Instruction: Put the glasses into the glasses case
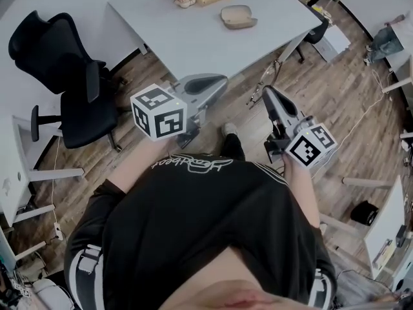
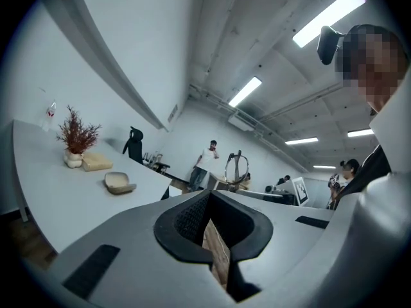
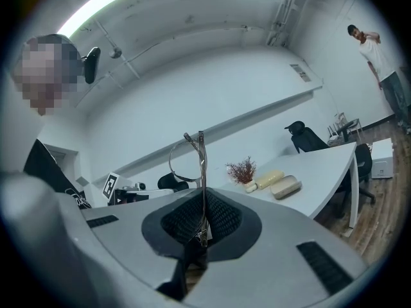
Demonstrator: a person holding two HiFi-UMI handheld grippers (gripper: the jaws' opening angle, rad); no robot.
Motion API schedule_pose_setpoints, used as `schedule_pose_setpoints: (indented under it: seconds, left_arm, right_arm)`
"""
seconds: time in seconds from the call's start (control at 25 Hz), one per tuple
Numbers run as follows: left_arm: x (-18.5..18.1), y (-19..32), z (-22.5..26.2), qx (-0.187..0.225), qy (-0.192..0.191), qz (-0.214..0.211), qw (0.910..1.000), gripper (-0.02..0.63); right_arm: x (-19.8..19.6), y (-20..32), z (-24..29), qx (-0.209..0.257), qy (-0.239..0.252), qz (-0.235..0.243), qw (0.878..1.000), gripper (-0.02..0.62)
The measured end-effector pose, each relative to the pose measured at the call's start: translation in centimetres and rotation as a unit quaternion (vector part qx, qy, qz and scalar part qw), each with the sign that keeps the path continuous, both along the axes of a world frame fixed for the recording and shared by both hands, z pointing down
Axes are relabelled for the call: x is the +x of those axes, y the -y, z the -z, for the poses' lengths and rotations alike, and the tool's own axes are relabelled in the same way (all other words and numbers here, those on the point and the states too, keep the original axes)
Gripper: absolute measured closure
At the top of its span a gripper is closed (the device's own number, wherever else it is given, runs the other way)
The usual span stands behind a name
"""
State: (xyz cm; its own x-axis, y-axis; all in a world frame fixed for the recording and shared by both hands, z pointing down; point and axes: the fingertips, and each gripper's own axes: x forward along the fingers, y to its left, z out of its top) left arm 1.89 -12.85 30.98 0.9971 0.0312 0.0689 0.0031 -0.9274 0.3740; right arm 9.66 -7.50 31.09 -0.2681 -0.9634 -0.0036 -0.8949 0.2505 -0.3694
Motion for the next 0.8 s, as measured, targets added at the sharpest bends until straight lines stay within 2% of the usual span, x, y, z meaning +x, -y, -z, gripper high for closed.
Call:
schedule_pose_setpoints:
  seconds: [0.16, 0.8]
  left_arm:
    - [2.8, 2.7, -0.2, -0.002, 0.006, 0.008, 0.9999, 0.6]
    - [16.2, 18.4, -1.6, -0.04, 0.023, 0.092, 0.9947, 0.6]
  right_arm:
    - [2.7, 3.3, -0.1, -0.005, 0.0, 0.017, 1.0, 0.58]
    - [16.9, 20.3, -1.2, -0.045, 0.004, 0.091, 0.995, 0.58]
